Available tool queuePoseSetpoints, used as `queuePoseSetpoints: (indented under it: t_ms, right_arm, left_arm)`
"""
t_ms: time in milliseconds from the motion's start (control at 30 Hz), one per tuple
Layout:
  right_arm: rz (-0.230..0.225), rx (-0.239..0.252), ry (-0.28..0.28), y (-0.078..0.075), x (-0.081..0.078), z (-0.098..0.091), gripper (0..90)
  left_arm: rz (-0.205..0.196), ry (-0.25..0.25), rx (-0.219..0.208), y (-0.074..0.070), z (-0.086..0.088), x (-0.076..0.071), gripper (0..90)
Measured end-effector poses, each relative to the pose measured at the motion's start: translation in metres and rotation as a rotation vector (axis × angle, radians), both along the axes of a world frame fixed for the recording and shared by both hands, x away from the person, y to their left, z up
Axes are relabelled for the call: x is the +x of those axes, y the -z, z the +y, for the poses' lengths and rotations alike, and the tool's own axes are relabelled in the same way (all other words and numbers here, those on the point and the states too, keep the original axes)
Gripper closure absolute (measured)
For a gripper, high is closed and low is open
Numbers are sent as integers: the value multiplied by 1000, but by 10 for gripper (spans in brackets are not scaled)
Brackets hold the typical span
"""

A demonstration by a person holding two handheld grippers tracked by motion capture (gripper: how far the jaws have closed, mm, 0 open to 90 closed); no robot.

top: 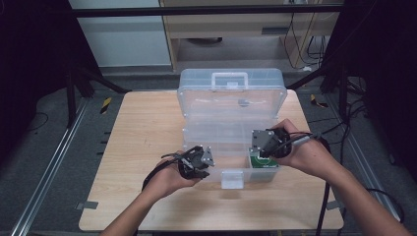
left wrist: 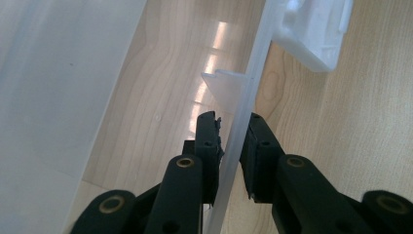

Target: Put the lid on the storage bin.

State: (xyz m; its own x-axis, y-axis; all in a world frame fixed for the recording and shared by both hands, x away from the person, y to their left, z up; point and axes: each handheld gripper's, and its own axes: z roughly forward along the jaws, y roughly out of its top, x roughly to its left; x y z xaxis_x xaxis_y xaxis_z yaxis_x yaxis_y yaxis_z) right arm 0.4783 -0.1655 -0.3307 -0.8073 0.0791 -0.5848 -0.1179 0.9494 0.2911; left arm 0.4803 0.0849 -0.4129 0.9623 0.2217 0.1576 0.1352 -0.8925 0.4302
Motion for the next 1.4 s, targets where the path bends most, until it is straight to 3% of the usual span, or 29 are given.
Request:
queuePoseSetpoints:
  t_ms: [600,633,667,733,767,900,1000,1167,1200,1233,1267,1300,1367,1400]
  right_arm:
    - [22,-18,-9,1,-3,0,802]
    - [24,-19,-10,1,-3,0,802]
    - [26,-21,-13,2,-3,0,802]
    - [29,-17,-14,1,-2,0,801]
    - [27,-18,-11,1,-2,-1,801]
    - [29,-17,-10,1,-2,0,801]
    - [28,-20,-12,1,-2,-1,801]
    - [33,-19,-11,0,-2,-2,801]
    - [32,-19,-11,0,-2,-2,801]
    - [33,-17,-11,0,-2,-2,801]
    - [33,-17,-12,0,-2,-2,801]
    - [32,-17,-12,0,-2,-2,801]
    - [32,-16,-12,1,-2,-1,801]
    - [32,-15,-12,1,-2,-1,801]
  left_arm:
    - [-7,0,-5,2,0,-1,773]
    - [22,-53,-21,3,-1,-5,773]
    - [29,-65,-25,4,-1,-6,773]
    - [23,-52,-21,3,-1,-5,772]
    - [-8,0,-5,2,-1,0,771]
    - [-10,-2,-11,3,-1,-1,758]
    - [-15,-4,-14,4,-1,-2,676]
    - [-25,-33,-85,-1,4,-8,538]
    - [-26,-77,-125,-8,8,-14,522]
    - [-57,-41,-128,-12,11,-13,510]
    - [-56,-41,-144,-15,12,-14,506]
    - [-38,-77,-163,-18,14,-19,502]
    - [-30,-89,-193,-25,17,-26,502]
    - [-58,-40,-182,-30,19,-26,502]
